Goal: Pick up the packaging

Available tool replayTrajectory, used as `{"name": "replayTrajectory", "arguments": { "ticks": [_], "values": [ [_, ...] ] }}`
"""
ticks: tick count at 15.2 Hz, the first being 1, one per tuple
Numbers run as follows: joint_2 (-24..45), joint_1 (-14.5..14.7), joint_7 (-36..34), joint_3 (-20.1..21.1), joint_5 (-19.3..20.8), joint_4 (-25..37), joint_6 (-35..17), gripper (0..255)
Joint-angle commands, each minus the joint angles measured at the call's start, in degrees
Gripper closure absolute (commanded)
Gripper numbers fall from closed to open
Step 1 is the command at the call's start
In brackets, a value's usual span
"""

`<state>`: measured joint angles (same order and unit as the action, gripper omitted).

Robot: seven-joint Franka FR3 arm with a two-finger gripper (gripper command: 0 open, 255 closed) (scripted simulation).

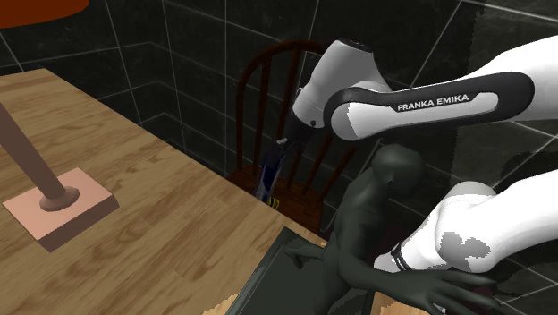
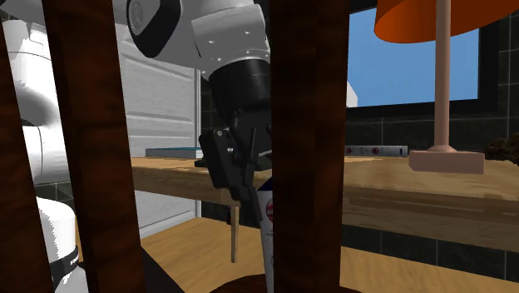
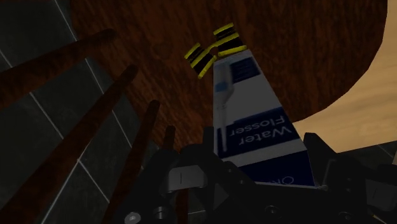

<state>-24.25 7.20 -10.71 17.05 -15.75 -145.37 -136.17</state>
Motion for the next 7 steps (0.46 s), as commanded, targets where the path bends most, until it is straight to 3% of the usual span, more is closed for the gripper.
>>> {"name": "replayTrajectory", "arguments": {
  "ticks": [1,7],
  "values": [
    [-0.80,-0.05,-0.19,-0.18,0.18,0.97,1.72,255],
    [-2.09,-0.22,-0.54,-0.59,0.60,3.23,5.25,255]
  ]
}}
